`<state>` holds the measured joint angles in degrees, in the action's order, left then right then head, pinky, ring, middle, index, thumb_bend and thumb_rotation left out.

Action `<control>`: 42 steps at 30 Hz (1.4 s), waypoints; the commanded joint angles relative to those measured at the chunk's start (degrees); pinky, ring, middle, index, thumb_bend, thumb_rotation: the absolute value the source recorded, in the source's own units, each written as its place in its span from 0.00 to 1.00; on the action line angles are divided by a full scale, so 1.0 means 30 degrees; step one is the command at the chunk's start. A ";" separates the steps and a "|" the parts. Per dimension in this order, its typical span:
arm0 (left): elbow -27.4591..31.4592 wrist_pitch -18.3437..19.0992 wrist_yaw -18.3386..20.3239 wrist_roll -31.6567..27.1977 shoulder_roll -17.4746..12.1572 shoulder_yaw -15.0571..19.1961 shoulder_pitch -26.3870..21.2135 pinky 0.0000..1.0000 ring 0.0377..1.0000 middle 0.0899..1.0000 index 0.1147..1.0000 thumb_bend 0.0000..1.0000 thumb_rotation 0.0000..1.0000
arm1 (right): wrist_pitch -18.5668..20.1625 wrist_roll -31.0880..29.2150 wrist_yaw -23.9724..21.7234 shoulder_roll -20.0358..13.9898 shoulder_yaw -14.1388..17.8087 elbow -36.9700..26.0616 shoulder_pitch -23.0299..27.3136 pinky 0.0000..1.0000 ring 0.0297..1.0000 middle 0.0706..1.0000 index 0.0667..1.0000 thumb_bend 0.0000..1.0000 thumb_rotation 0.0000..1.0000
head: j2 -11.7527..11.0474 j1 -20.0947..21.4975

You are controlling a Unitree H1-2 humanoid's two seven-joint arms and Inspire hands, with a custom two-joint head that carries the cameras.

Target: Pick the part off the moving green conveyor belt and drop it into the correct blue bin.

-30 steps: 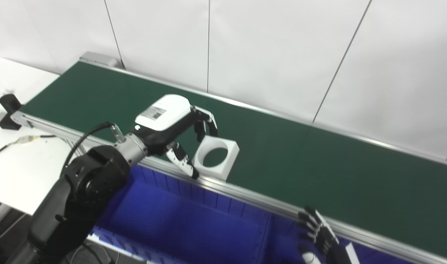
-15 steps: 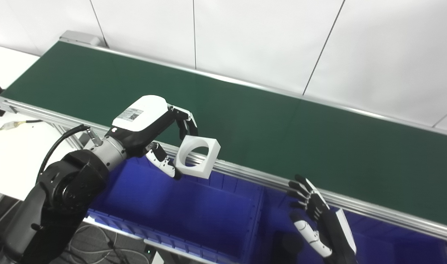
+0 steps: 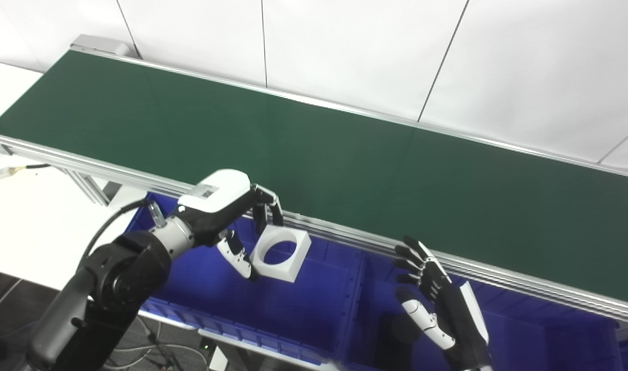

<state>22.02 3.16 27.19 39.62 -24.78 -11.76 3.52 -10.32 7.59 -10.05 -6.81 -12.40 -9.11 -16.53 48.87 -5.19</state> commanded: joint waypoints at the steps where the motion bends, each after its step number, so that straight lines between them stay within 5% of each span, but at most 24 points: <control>1: -0.0534 -0.0664 -0.0992 0.0189 0.0024 -0.0126 -0.0114 0.67 0.51 0.39 0.45 0.52 0.00 | -0.0193 -0.0213 0.0086 0.0132 0.0006 -0.0681 0.0026 0.72 0.81 0.85 0.91 0.57 0.66 | 0.0016 -0.0012; 18: -0.5462 -0.1099 -0.2793 0.1871 0.0651 -0.2208 -0.0941 0.69 0.54 0.43 0.43 0.52 0.00 | 0.0096 -0.0211 0.0060 0.0120 -0.0029 -0.1060 -0.0091 0.71 0.81 0.85 0.91 0.58 0.67 | 0.0246 0.0118; 42: -0.7034 -0.1244 -0.3819 0.2460 0.0760 -0.3418 -0.1390 0.71 0.56 0.43 0.43 0.52 0.00 | 0.0112 -0.0150 0.0022 0.0056 -0.0073 -0.1218 -0.0042 0.71 0.80 0.85 0.91 0.56 0.66 | 0.0394 0.0143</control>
<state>0.33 0.68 18.09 46.67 -22.51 -22.26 0.82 -9.60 7.57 -10.06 -6.80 -12.58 -10.54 -16.90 50.01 -4.75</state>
